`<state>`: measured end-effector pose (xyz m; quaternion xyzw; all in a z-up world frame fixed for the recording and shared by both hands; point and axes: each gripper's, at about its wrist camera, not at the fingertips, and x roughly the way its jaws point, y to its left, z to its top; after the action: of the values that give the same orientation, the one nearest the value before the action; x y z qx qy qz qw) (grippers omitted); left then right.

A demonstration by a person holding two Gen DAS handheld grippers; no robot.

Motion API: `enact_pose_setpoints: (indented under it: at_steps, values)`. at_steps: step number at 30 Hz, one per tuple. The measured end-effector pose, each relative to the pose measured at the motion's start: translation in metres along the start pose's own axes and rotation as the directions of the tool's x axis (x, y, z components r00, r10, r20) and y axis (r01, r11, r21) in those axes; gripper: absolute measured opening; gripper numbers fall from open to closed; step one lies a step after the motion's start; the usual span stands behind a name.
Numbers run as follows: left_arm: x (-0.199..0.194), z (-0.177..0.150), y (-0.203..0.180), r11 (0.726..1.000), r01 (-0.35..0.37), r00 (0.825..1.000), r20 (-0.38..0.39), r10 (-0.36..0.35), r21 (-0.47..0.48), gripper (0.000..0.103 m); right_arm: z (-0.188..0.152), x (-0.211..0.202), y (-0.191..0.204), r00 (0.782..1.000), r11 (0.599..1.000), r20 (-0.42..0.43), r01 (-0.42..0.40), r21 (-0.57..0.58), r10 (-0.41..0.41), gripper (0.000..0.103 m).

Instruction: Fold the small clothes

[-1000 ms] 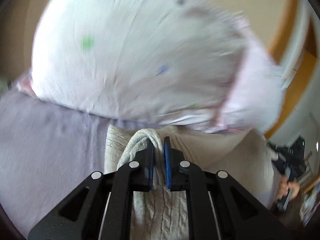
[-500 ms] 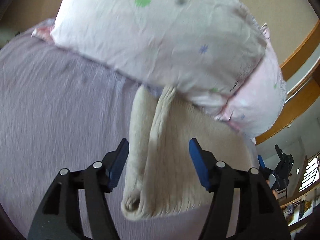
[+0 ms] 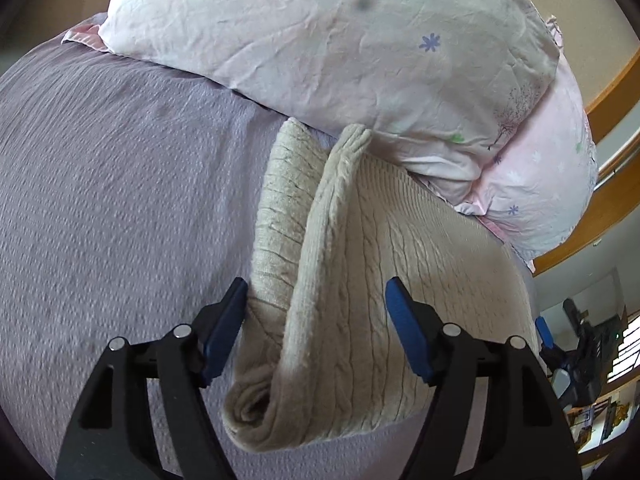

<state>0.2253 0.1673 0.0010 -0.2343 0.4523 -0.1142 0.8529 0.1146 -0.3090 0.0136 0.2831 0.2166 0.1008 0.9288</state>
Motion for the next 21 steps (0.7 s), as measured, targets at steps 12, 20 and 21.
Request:
enact_pose_setpoints:
  at_steps: [12, 20, 21]
  values:
    - [-0.001, 0.0, 0.001, 0.997, -0.01, 1.0, 0.026, 0.012, -0.072, 0.071, -0.003, -0.016, 0.011, 0.981, 0.979, 0.09, 0.179, -0.099, -0.171, 0.102]
    - [0.002, -0.001, 0.01, 0.987, -0.007, 1.0, 0.01, 0.009, -0.16, 0.022, -0.005, -0.016, 0.01, 0.988, 0.984, 0.054, 0.15, -0.096, -0.146, 0.102]
    - [0.001, -0.001, 0.012, 0.984, 0.009, 1.0, 0.012, -0.007, -0.175, 0.019, -0.005, -0.017, 0.01, 0.988, 0.984, 0.056, 0.149, -0.096, -0.144, 0.102]
